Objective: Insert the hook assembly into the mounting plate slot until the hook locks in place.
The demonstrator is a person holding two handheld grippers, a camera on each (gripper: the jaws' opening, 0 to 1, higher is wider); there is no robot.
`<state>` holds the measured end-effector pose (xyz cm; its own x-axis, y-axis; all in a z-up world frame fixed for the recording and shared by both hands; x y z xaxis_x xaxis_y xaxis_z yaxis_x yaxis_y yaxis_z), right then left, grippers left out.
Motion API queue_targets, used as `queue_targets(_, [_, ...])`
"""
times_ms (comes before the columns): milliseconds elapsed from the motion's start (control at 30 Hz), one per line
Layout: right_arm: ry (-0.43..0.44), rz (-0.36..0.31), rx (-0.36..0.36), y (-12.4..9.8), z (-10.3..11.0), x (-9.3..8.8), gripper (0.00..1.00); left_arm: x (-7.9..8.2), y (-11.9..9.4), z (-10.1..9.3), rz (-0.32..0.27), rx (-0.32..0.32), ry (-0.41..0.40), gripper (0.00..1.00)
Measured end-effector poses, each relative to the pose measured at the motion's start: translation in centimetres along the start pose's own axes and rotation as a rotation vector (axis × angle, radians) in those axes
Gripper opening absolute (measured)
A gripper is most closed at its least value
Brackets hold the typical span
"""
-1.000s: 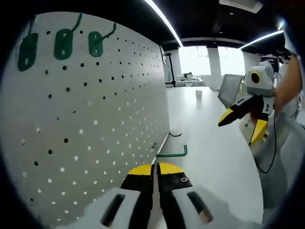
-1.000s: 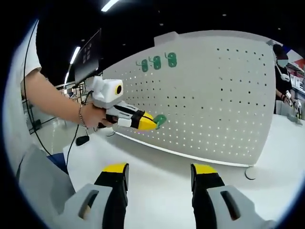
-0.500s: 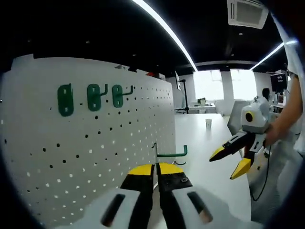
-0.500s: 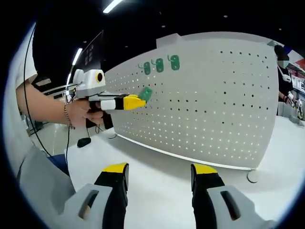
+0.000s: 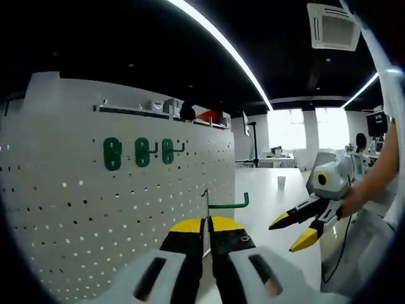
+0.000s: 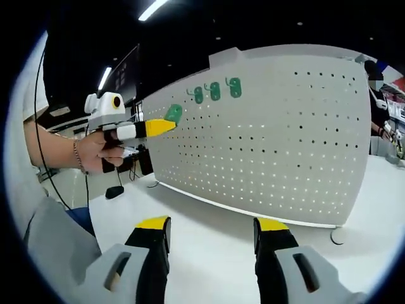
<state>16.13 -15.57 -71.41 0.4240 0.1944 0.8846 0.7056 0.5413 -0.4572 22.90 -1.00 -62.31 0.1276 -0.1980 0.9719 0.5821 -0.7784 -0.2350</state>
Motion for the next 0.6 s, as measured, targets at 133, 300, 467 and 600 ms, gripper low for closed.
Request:
queue_targets(133, [-0.005,0.0,0.005,0.1,0.1,0.1,0.51,0.0,-1.1,0.5,-0.026,0.041,-0.048,0.02])
queue_targets(300, [-0.013,0.003,0.01,0.2,0.4,0.2,0.51,-0.6,-1.2,0.7,-0.012,0.055,-0.05,0.02])
queue_targets(467, [-0.015,-0.008,0.01,-0.1,0.4,0.7,0.5,-0.6,-1.2,0.6,-0.008,0.059,-0.044,0.02])
queue_targets(600, [-0.019,-0.071,0.023,-0.7,0.6,1.9,0.5,-0.8,-1.0,0.4,-0.001,0.056,-0.035,0.02])
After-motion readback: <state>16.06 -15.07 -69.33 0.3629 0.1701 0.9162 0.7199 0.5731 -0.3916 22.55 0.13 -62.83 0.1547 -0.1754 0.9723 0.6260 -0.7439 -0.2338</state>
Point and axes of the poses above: the point that each gripper's makers call its tool centre point, and the gripper's own axes: y roughly forward along the fingers, z roughly to its left, x roughly out of its top, the point moved 2 cm from there along -y, roughly backward along the fingers, and after that the axes turned 12 degrees about z, right-handed, at the moved point
